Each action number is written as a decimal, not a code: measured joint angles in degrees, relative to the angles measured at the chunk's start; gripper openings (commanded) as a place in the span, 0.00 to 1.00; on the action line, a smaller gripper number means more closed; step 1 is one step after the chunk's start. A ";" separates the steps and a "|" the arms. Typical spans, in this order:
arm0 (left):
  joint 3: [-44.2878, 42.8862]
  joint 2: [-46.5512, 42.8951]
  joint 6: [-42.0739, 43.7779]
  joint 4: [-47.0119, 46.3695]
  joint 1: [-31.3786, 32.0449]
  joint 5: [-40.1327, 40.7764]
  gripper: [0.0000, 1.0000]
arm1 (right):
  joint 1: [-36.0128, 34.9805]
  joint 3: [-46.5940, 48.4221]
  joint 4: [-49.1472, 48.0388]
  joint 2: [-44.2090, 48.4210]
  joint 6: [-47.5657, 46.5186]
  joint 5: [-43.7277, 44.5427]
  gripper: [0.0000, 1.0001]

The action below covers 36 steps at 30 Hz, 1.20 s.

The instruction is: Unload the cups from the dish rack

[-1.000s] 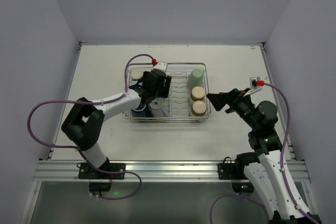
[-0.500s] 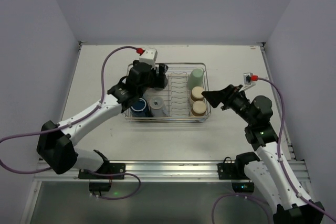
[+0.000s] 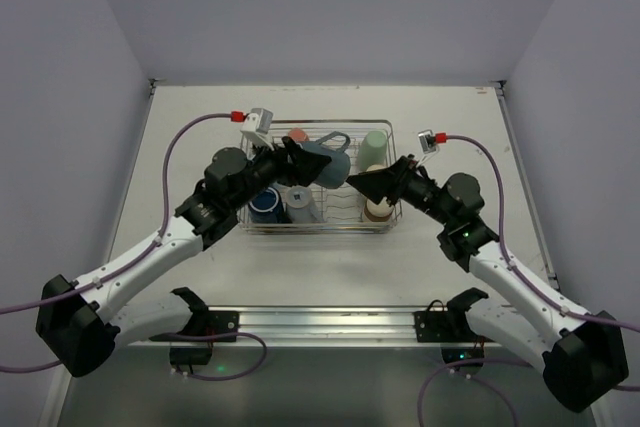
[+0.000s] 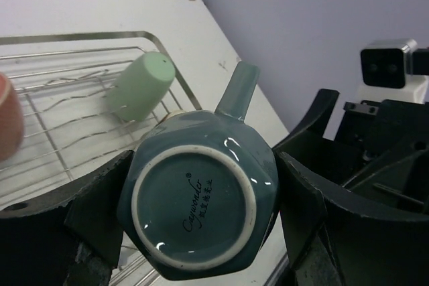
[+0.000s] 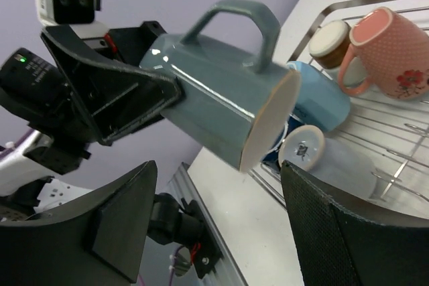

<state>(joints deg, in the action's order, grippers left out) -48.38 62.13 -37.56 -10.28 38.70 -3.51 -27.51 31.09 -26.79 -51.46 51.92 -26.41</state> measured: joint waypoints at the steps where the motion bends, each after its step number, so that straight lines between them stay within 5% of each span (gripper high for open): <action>1: 1.07 0.00 -1.38 -1.44 -0.02 -1.20 0.06 | -0.46 0.00 -1.29 -0.90 0.59 0.02 0.75; 8: 7.54 0.11 -10.03 -12.94 0.00 -6.97 0.03 | -2.49 0.04 -8.57 -5.68 3.58 -0.15 0.63; 12: 10.12 0.11 -13.38 -19.76 0.02 -7.67 0.06 | -3.15 0.09 -13.27 -7.48 5.84 -0.22 0.42; 14: 10.88 0.11 -14.45 -22.03 0.22 -7.58 0.17 | -3.72 0.20 -16.13 -8.17 7.26 -0.35 0.37; 18: 11.45 0.11 -15.82 -25.79 0.22 -7.43 0.75 | -4.55 0.33 -20.83 -8.85 9.79 -0.22 0.19; 21: 11.45 -0.04 -17.86 -28.55 0.24 -8.09 0.95 | -4.85 0.37 -26.58 -9.88 13.20 -1.36 0.00; 27: 11.50 -3.21 -14.45 -23.82 0.70 -8.66 1.00 | -5.88 0.74 -29.35 -10.99 15.02 -3.37 0.00; 36: 3.74 -17.53 0.42 -0.52 0.74 -2.62 1.00 | -3.85 7.19 -8.41 -4.04 5.64 -2.62 0.00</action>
<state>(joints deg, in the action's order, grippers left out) -44.64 44.60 -37.15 -10.81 39.44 -6.13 -31.35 38.28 -35.20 -55.51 57.56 -29.04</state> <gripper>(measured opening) 0.999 0.104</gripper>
